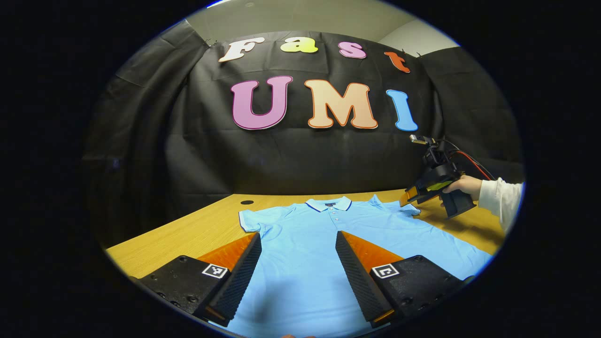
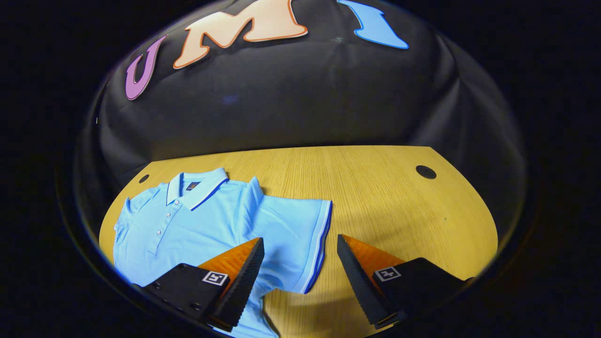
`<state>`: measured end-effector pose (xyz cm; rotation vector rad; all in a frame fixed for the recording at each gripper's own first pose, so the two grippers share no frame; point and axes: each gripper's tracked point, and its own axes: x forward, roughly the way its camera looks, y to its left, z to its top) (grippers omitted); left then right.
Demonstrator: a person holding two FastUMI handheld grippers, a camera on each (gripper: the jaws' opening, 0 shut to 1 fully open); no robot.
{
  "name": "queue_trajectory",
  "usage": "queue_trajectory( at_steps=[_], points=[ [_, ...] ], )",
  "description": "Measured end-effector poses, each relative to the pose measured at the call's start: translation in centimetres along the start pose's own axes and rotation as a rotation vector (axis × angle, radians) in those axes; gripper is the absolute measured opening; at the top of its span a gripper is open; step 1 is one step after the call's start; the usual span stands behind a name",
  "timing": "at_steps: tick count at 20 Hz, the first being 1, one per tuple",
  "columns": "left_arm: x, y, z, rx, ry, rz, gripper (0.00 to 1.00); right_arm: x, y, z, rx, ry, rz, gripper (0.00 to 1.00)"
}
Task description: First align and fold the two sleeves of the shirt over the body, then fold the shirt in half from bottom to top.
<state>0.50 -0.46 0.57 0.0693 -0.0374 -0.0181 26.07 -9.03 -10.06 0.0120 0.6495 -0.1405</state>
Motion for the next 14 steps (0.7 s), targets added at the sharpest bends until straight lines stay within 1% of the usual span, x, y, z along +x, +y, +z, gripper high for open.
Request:
queue_trajectory(
  at_steps=[4, 5, 6, 9, 10, 12, 13, 14],
  points=[
    [-0.04, 0.03, -0.04, 0.000, -0.001, 0.001, 0.95, 0.81, -0.24, -0.60, 0.029, 0.023, 0.001, 0.86],
    [-0.04, -0.01, -0.02, 0.000, -0.001, 0.001, 0.95, 0.81, -0.22, -0.63, 0.029, 0.025, 0.003, 0.77],
    [-0.03, 0.00, -0.06, 0.000, -0.001, 0.001, 0.95, 0.82, -0.20, -0.81, 0.030, 0.031, 0.006, 0.75],
    [0.04, 0.00, -0.03, 0.001, -0.001, 0.001, 0.95, 0.93, -0.24, -1.01, 0.021, 0.035, 0.003, 0.75],
    [-0.05, 0.01, -0.02, 0.000, -0.002, 0.001, 0.95, 0.94, -0.21, -0.93, 0.018, 0.033, 0.003, 0.68],
    [-0.04, 0.00, -0.03, 0.001, -0.002, 0.001, 0.95, 1.26, -0.34, -1.03, 0.000, 0.026, -0.004, 0.69],
    [-0.04, -0.03, 0.01, 0.001, -0.002, 0.002, 0.95, 1.10, -0.67, -1.12, -0.015, 0.024, -0.021, 0.69],
    [-0.06, -0.04, -0.02, 0.000, -0.002, 0.002, 0.95, 1.19, -0.97, -0.82, -0.031, 0.013, -0.032, 0.50]
  ],
)
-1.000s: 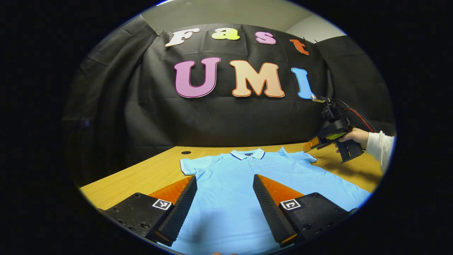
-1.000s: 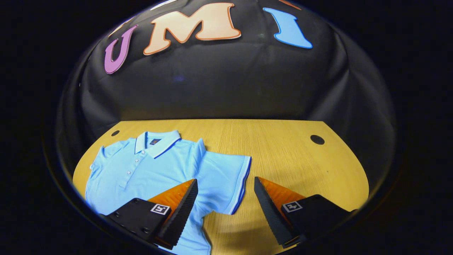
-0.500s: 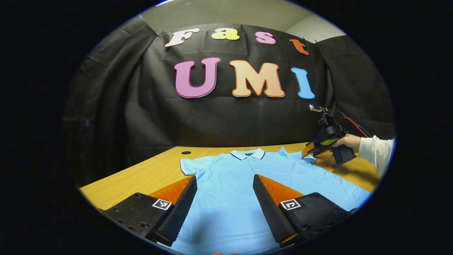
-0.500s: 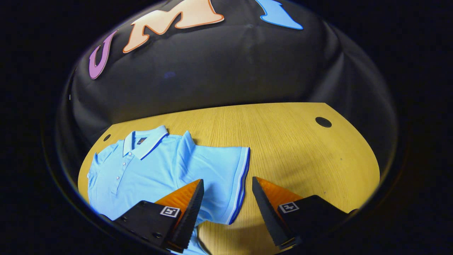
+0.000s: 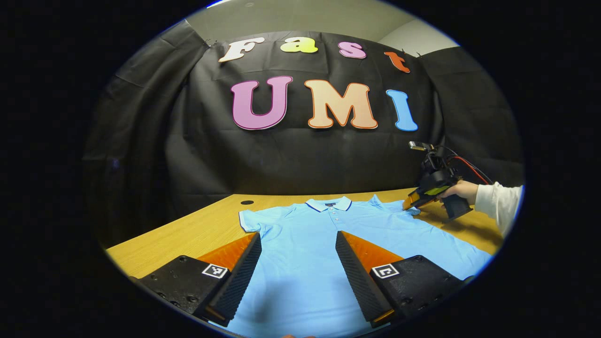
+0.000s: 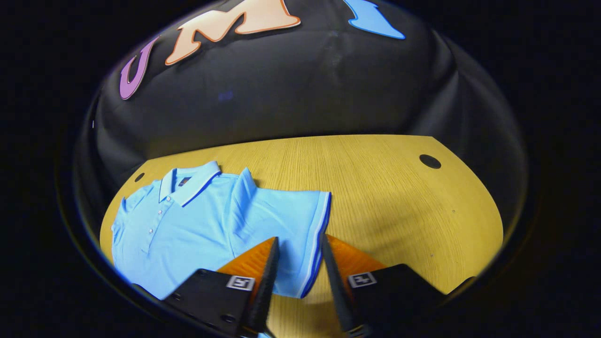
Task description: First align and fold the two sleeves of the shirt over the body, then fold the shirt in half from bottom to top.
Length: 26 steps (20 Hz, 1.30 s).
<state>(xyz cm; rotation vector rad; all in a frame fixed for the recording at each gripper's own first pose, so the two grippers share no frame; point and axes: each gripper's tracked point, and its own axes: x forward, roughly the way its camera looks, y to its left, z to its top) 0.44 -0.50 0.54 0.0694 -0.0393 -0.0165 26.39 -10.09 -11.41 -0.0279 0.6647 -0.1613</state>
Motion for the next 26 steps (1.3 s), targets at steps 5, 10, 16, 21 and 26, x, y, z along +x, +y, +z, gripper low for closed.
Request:
queue_trajectory(
  at_steps=[5, 10, 16, 21, 26],
  points=[
    [0.1, 0.0, 0.0, 0.000, -0.001, 0.000, 0.95, 0.0, 0.9, -0.2, 0.005, 0.001, 0.023, 0.13],
    [0.1, 0.0, 0.0, 0.000, -0.001, 0.000, 0.95, -0.1, 0.9, 0.1, -0.061, -0.023, -0.019, 0.04],
    [-0.1, 0.0, -0.2, 0.001, -0.002, 0.001, 0.95, -1.8, 2.8, 3.5, 0.037, -0.101, 0.034, 0.02],
    [0.0, 0.0, 0.0, 0.001, -0.001, 0.001, 0.95, -4.6, 8.9, 6.2, 0.114, -0.176, 0.215, 0.04],
    [-0.1, 0.0, 0.1, 0.001, -0.002, 0.001, 0.95, -5.3, 15.3, 5.1, 0.112, -0.161, 0.370, 0.02]
  ],
)
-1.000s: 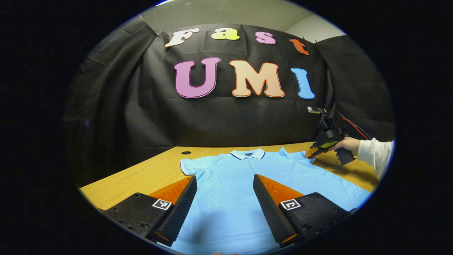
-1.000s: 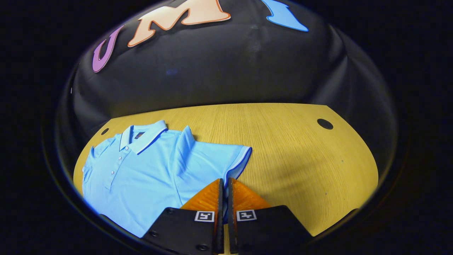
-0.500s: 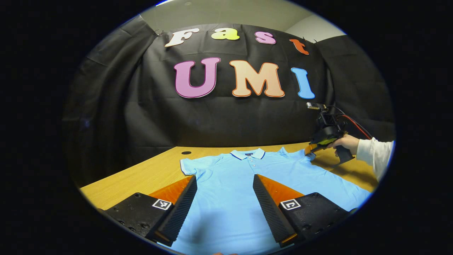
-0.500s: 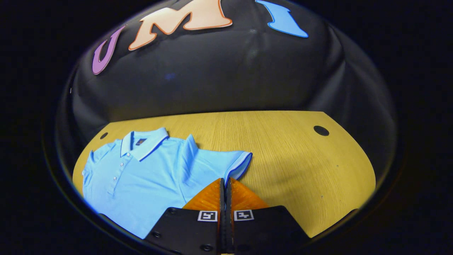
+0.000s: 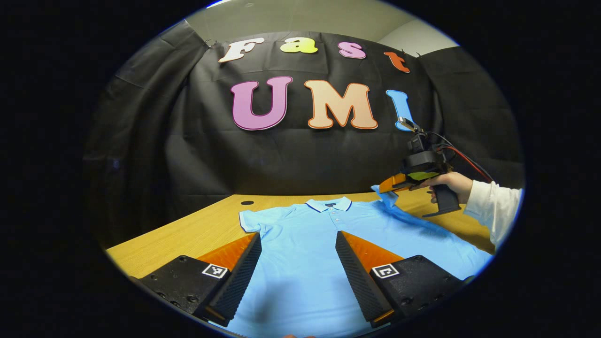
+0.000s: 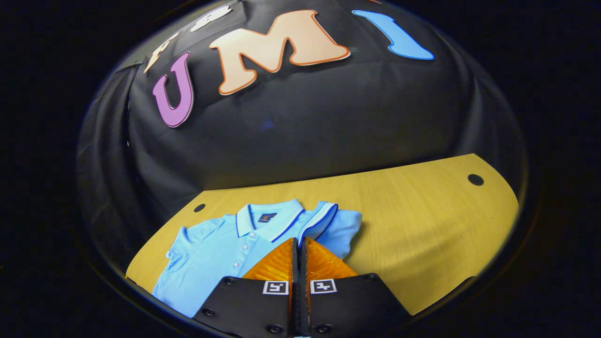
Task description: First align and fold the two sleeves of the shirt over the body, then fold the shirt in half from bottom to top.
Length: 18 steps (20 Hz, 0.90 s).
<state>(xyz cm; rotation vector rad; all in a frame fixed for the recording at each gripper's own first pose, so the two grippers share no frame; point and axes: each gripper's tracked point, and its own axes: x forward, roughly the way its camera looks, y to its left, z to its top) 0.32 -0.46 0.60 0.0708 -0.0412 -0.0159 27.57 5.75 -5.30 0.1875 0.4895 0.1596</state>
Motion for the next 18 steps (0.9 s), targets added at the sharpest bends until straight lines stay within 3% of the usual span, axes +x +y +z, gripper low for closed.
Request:
queue_trajectory(
  at_steps=[2, 9, 13, 14, 16, 17, 18],
  points=[
    [0.0, 0.0, 0.0, -0.001, -0.001, 0.000, 0.95, 1.9, 1.5, -1.4, 0.014, 0.023, 0.035, 0.02],
    [0.0, 0.0, 0.1, 0.000, 0.000, 0.000, 0.95, 3.9, 2.5, -5.6, 0.020, 0.104, 0.028, 0.02],
    [0.0, 0.0, 0.1, 0.000, 0.000, 0.000, 0.95, 3.7, 3.0, -5.8, 0.040, 0.118, 0.063, 0.03],
    [0.0, 0.0, 0.1, 0.000, 0.000, 0.000, 0.95, 3.6, 3.1, -5.6, 0.030, 0.112, 0.067, 0.19],
    [0.0, 0.0, 0.0, 0.000, 0.000, 0.000, 0.95, 3.0, 3.9, -5.1, 0.011, 0.098, 0.100, 0.33],
    [-0.1, 0.0, 0.1, 0.000, -0.001, 0.000, 0.95, 2.8, 4.1, -5.0, -0.009, 0.089, 0.112, 0.55],
    [0.0, 0.0, 0.1, 0.000, 0.000, -0.001, 0.95, 2.3, 4.0, -4.6, -0.038, 0.083, 0.110, 0.67]
  ],
)
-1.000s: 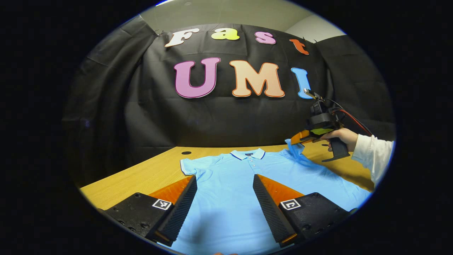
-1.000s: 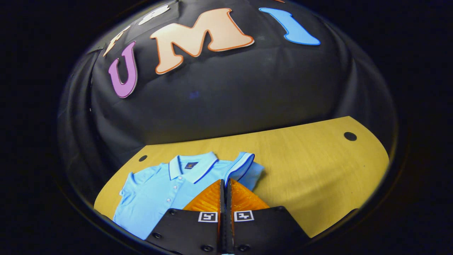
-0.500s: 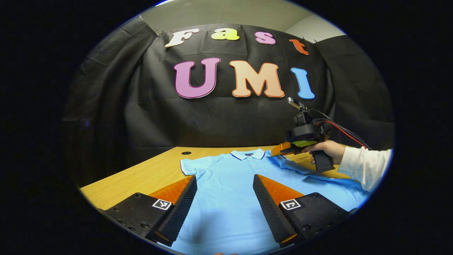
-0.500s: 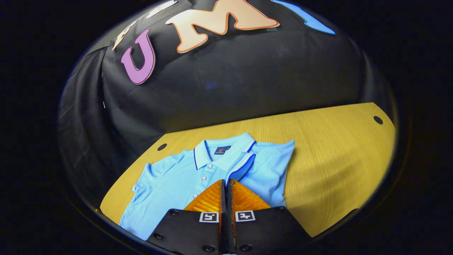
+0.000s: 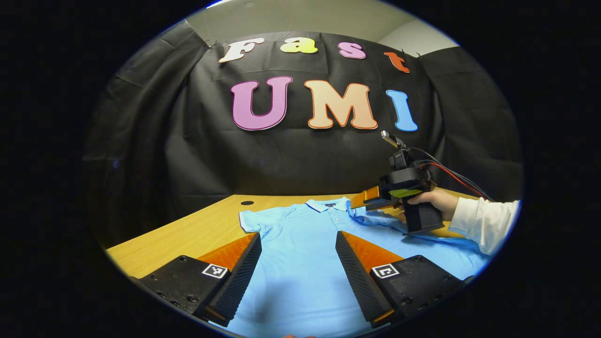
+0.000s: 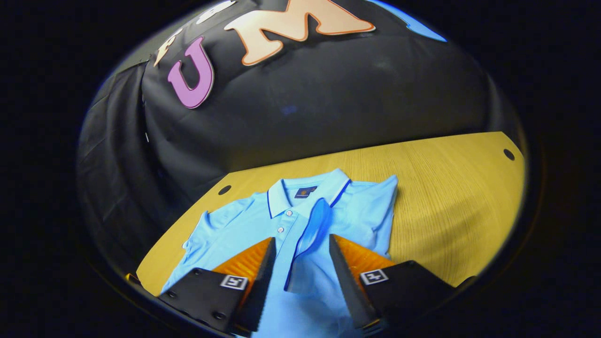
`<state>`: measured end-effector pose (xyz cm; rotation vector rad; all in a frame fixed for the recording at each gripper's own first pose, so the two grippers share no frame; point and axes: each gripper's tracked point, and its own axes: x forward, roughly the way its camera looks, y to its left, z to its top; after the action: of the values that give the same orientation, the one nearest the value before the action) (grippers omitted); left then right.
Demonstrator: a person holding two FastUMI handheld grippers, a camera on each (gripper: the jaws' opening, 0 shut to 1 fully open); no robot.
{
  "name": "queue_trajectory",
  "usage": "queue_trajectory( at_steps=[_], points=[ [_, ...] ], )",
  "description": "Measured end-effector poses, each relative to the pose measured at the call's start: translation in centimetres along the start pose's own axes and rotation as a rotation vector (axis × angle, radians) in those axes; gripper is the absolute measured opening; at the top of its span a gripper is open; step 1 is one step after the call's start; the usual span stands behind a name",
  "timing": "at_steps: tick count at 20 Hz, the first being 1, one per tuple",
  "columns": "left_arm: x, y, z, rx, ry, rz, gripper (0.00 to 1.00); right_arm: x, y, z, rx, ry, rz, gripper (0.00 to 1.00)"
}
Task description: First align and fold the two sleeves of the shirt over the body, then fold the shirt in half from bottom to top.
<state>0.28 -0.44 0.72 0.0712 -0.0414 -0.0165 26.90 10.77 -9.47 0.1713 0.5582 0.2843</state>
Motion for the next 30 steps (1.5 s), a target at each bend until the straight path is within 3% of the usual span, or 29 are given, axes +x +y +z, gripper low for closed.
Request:
queue_trajectory(
  at_steps=[1, 2, 9, 16, 23, 27, 30],
  points=[
    [0.0, 0.0, 0.1, 0.000, -0.001, 0.000, 0.95, -0.2, 0.1, -0.2, -0.028, -0.003, -0.002, 0.96],
    [0.0, 0.0, 0.0, -0.001, -0.002, -0.001, 0.95, -0.7, 0.1, -0.1, -0.055, -0.009, -0.005, 0.97],
    [0.2, -0.1, -0.2, -0.003, 0.010, -0.006, 0.95, -6.6, 1.8, 1.1, -0.121, -0.102, 0.033, 0.98],
    [1.0, -0.5, -1.4, 0.001, 0.102, -0.043, 0.94, -13.5, 1.0, -0.1, -0.128, -0.175, 0.047, 0.98],
    [3.5, 3.4, 1.1, 0.020, 0.113, 0.003, 0.96, -21.4, 0.5, -2.1, -0.159, -0.273, 0.047, 0.98],
    [6.3, 6.5, 1.4, 0.008, 0.142, 0.036, 0.96, -24.3, 0.1, -3.3, -0.087, -0.287, 0.073, 0.98],
    [9.3, 8.7, 0.9, -0.042, 0.181, 0.022, 0.96, -26.1, -2.0, -2.8, -0.078, -0.339, 0.016, 0.98]
  ],
)
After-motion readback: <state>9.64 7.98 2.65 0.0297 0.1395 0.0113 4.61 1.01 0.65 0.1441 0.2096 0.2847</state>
